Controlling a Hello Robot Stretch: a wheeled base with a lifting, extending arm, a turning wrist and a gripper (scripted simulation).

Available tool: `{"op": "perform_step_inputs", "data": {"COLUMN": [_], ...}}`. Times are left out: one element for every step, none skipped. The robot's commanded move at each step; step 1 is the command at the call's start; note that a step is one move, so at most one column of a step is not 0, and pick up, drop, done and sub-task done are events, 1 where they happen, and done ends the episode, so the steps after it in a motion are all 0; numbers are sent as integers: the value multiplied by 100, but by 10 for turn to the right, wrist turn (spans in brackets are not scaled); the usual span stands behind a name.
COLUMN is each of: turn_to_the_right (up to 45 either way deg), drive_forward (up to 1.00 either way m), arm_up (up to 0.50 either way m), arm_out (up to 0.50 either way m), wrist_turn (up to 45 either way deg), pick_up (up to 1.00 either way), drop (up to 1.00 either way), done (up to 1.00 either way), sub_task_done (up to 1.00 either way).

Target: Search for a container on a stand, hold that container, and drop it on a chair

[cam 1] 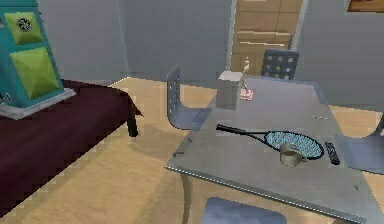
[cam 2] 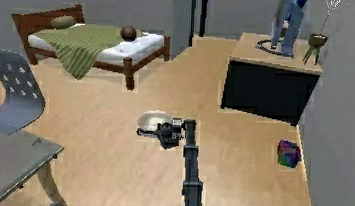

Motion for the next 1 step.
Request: {"op": "perform_step_inputs", "data": {"turn_to_the_right": [330], "drive_forward": [0], "arm_up": [0], "arm_out": [0], "wrist_turn": [0], "pick_up": [0], "drop": [0], "done": [0], "sub_task_done": [0]}}
